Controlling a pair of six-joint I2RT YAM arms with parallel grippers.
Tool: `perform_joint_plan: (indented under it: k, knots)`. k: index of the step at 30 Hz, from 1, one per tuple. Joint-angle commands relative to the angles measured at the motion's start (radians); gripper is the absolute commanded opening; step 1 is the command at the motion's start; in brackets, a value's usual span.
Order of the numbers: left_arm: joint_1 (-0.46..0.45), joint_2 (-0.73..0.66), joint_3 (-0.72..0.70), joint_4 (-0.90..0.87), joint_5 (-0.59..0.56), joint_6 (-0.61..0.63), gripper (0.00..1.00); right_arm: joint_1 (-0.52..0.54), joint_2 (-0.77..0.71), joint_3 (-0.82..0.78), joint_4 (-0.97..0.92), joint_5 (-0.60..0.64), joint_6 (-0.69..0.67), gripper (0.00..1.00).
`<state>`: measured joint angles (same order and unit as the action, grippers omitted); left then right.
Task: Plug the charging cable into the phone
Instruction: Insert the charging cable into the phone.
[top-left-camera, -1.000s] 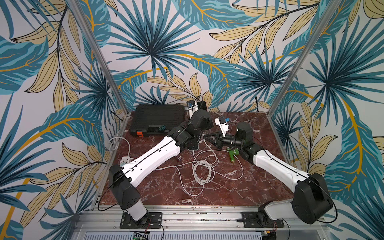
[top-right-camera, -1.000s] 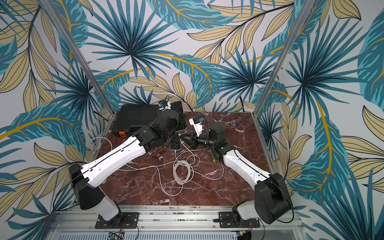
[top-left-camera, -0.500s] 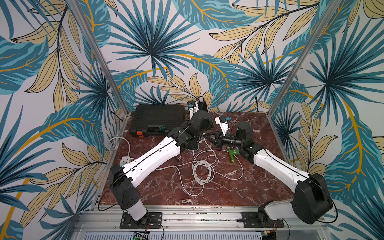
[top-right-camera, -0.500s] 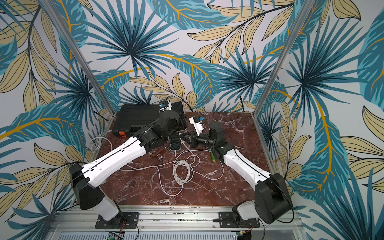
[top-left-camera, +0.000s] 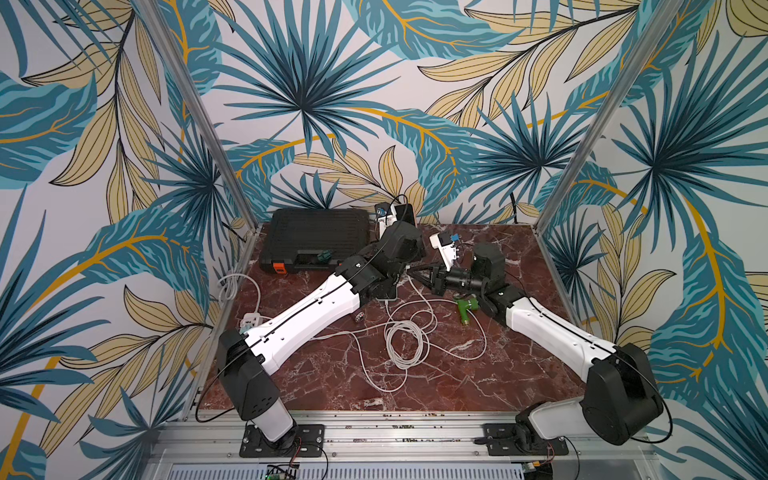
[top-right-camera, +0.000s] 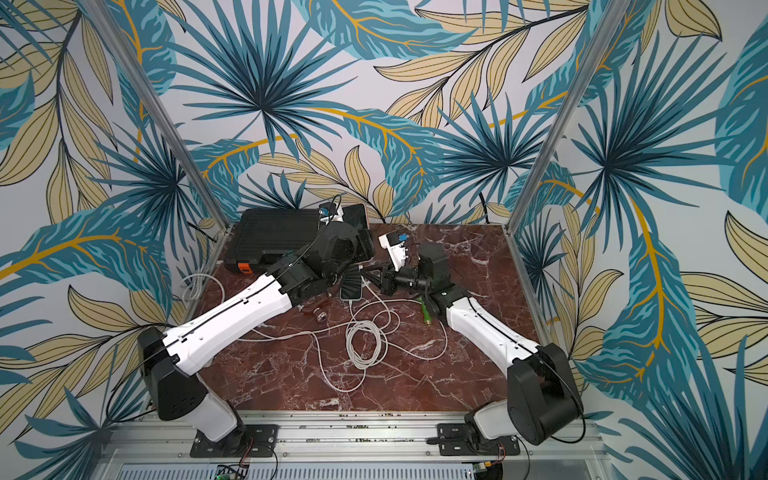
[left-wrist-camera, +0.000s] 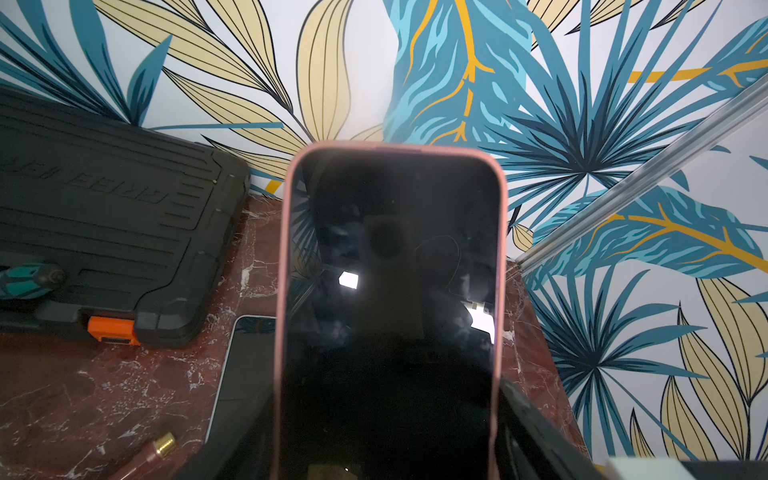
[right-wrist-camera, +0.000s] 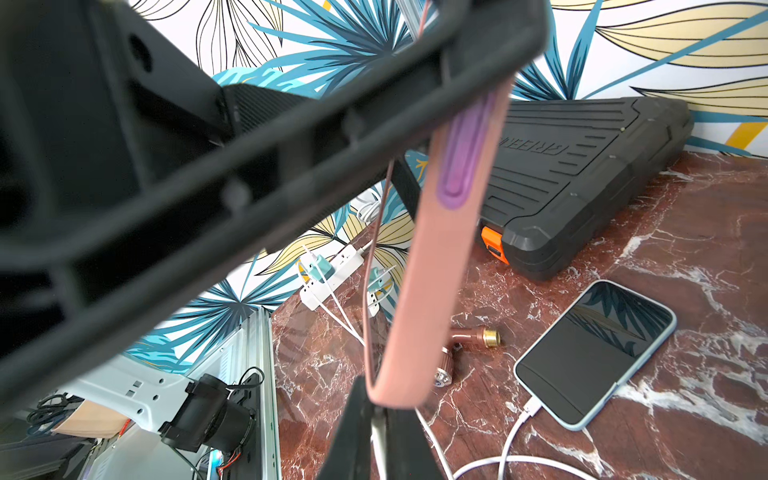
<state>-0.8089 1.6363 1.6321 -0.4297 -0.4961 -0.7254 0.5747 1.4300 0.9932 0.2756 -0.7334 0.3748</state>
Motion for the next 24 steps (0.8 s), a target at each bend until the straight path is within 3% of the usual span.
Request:
perform_joint_plan:
  k: [1,24]
  knots:
    - [0.0,-0.048,-0.004,0.072,0.014,0.011,0.0,-0.006,0.007,0.019,0.013,0.009,0.007,0.0]
    - [0.0,-0.068,-0.063,0.097,0.05,0.029,0.0,-0.029,0.011,0.025,0.045,-0.009,0.037,0.0]
